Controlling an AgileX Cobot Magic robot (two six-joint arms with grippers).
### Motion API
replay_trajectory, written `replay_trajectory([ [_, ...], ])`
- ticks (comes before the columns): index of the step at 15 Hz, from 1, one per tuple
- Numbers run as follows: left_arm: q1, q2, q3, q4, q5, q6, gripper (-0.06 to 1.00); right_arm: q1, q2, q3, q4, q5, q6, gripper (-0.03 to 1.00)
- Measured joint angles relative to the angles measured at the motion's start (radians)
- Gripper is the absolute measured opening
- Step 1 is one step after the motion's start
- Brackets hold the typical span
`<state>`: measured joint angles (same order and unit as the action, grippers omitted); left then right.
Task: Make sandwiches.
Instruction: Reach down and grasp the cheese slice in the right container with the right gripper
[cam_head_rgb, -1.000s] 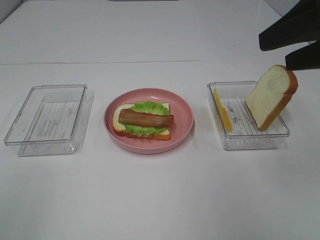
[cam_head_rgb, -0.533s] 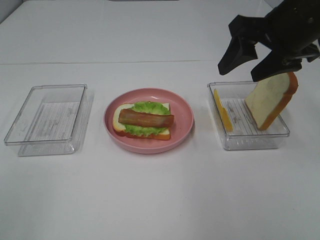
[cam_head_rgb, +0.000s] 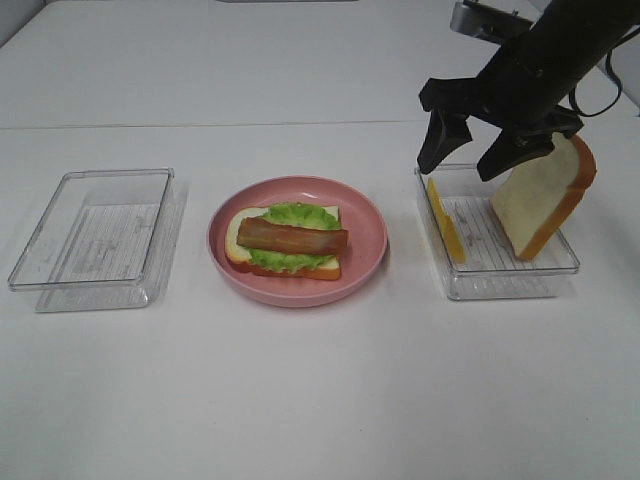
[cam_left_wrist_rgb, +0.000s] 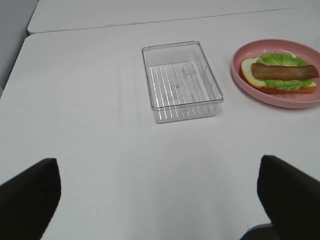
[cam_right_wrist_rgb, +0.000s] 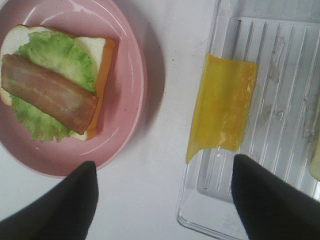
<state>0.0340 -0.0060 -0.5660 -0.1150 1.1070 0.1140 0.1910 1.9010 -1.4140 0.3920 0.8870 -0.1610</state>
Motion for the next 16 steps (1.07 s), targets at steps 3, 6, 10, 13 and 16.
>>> replay_trajectory([
  [3, 0.000, 0.000, 0.000, 0.000, 0.000, 0.000, 0.99, 0.000, 0.102, -0.094, -0.059, 0.042, 0.022, 0.73],
  [6, 0.000, 0.000, 0.000, 0.000, 0.000, 0.000, 0.99, 0.000, 0.187, -0.143, -0.080, 0.051, 0.045, 0.73],
  [10, 0.000, 0.000, 0.000, 0.000, 0.000, 0.000, 0.99, 0.000, 0.268, -0.197, -0.085, 0.057, 0.045, 0.66],
  [13, 0.000, 0.000, 0.000, 0.000, 0.000, 0.000, 0.99, 0.000, 0.281, -0.205, -0.085, 0.060, 0.036, 0.58],
  [16, 0.000, 0.000, 0.000, 0.000, -0.001, 0.000, 0.99, 0.000, 0.281, -0.212, -0.083, 0.061, 0.025, 0.36],
])
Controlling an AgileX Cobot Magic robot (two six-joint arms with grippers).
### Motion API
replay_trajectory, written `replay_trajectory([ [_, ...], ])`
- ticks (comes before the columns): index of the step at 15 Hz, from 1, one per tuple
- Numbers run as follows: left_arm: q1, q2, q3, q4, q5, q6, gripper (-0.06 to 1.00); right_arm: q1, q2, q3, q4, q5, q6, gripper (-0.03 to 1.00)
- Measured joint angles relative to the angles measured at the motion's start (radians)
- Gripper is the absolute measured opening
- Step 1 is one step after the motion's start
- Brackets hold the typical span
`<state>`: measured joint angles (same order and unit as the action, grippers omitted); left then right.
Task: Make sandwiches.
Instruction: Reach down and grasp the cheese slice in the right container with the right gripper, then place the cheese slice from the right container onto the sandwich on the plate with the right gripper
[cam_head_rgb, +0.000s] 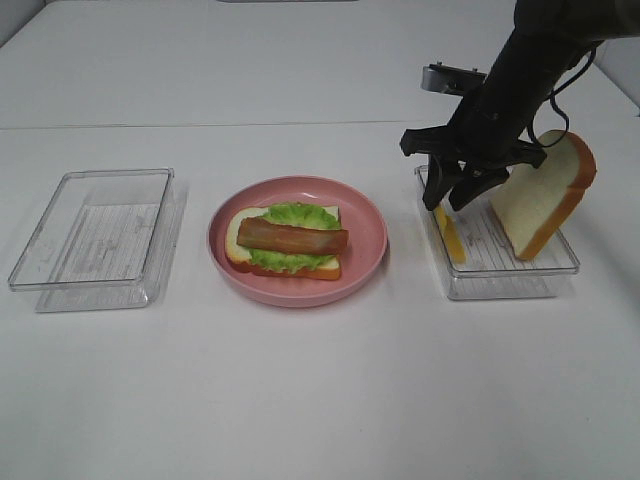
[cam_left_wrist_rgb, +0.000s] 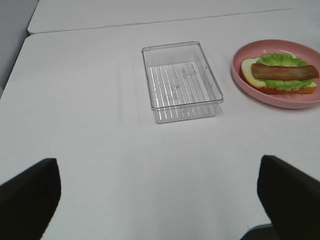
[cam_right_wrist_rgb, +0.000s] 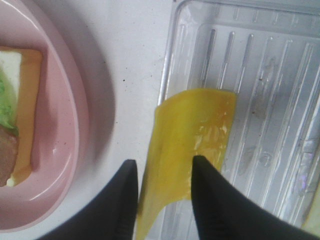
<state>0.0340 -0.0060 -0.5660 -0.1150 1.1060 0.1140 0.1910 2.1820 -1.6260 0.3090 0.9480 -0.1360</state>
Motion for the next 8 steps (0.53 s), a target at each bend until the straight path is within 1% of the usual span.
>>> replay_trajectory([
  [2, 0.000, 0.000, 0.000, 0.000, -0.001, 0.000, 0.99, 0.000, 0.000, 0.000, 0.012, 0.000, 0.000, 0.23],
  [4, 0.000, 0.000, 0.000, 0.000, -0.001, 0.000, 0.99, 0.000, 0.000, 0.000, 0.023, -0.003, 0.000, 0.16],
  [5, 0.000, 0.000, 0.000, 0.000, -0.001, 0.000, 0.99, 0.000, 0.000, -0.006, 0.039, -0.001, 0.000, 0.02],
  [6, 0.000, 0.000, 0.000, 0.000, -0.001, 0.000, 0.99, 0.000, 0.000, -0.011, 0.039, 0.005, 0.000, 0.02],
  [8, 0.000, 0.000, 0.000, 0.000, -0.001, 0.000, 0.99, 0.000, -0.004, -0.075, 0.041, 0.039, 0.016, 0.02],
])
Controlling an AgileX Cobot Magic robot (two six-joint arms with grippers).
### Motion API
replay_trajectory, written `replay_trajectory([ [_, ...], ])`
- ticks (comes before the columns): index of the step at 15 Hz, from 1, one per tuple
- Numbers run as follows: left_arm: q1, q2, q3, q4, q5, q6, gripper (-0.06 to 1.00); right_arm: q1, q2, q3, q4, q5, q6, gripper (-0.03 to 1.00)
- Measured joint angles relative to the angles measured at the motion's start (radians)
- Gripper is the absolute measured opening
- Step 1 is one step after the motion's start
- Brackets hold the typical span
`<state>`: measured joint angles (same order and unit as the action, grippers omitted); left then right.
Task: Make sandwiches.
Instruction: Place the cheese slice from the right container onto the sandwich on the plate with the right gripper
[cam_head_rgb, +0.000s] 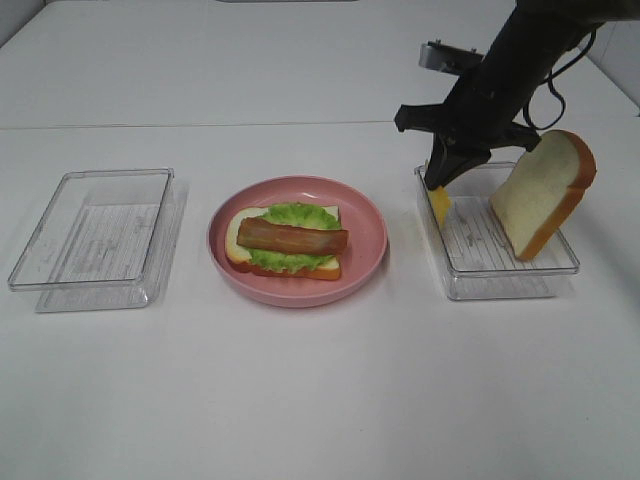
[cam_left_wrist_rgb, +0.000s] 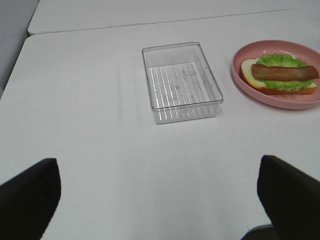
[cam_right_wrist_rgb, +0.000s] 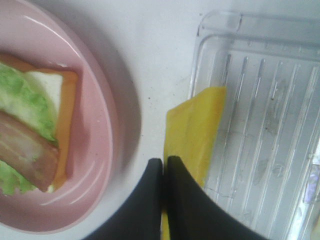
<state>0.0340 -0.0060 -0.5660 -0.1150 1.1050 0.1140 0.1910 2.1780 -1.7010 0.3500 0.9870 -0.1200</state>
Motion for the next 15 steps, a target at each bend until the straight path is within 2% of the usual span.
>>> replay_trajectory([
  [5, 0.000, 0.000, 0.000, 0.000, 0.000, 0.000, 0.99, 0.005, -0.090, -0.136, 0.023, 0.141, 0.145, 0.02],
  [7, 0.000, 0.000, 0.000, 0.000, 0.000, 0.000, 0.99, 0.049, -0.116, -0.136, 0.024, 0.164, 0.168, 0.02],
  [8, 0.000, 0.000, 0.000, 0.000, 0.000, 0.000, 0.99, 0.091, -0.120, -0.136, 0.034, 0.145, 0.183, 0.02],
  [11, 0.000, 0.000, 0.000, 0.003, 0.000, 0.000, 0.99, 0.200, -0.111, -0.113, 0.146, 0.045, 0.187, 0.02],
  [13, 0.000, 0.000, 0.000, 0.007, 0.000, 0.000, 0.99, 0.245, -0.078, -0.113, 0.283, -0.004, 0.153, 0.02],
  [14, 0.000, 0.000, 0.000, 0.007, 0.000, 0.000, 0.99, 0.247, -0.030, -0.113, 0.394, -0.031, 0.085, 0.02],
  [15, 0.000, 0.000, 0.000, 0.008, 0.000, 0.000, 0.99, 0.247, -0.002, -0.111, 0.451, -0.040, 0.050, 0.02],
])
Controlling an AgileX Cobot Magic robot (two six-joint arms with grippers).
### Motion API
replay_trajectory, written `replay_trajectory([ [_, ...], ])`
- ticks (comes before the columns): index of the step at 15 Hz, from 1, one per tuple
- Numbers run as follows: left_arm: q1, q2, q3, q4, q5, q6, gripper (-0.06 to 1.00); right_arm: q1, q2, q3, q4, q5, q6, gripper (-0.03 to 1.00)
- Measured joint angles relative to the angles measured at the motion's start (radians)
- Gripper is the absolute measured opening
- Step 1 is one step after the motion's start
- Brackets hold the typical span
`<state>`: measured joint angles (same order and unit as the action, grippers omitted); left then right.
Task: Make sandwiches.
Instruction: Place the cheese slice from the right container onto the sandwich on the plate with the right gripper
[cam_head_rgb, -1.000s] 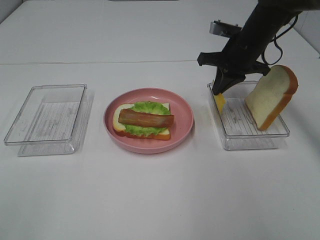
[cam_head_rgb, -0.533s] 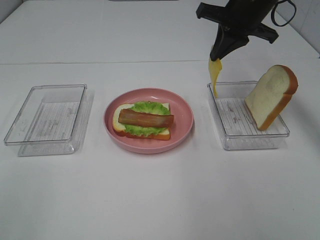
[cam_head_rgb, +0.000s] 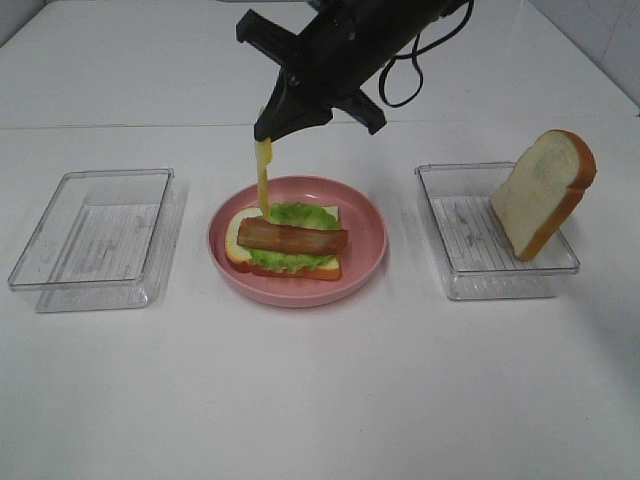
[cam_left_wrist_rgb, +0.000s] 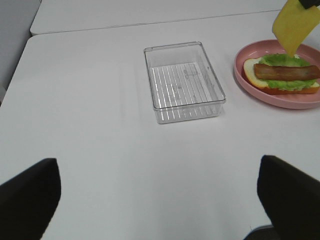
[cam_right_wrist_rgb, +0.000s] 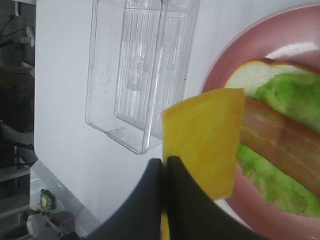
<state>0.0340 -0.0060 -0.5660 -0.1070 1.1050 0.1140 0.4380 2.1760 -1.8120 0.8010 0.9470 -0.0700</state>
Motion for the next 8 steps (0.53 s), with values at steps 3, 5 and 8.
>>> replay_trajectory([
  [3, 0.000, 0.000, 0.000, 0.002, 0.000, 0.000, 0.99, 0.000, 0.088, 0.003, 0.149, -0.029, -0.074, 0.02],
  [5, 0.000, 0.000, 0.000, 0.007, 0.000, 0.000, 0.99, 0.000, 0.117, 0.003, 0.193, -0.035, -0.103, 0.02],
  [8, 0.000, 0.000, 0.000, 0.013, 0.000, 0.000, 0.99, 0.000, 0.119, 0.003, 0.180, -0.036, -0.109, 0.02],
])
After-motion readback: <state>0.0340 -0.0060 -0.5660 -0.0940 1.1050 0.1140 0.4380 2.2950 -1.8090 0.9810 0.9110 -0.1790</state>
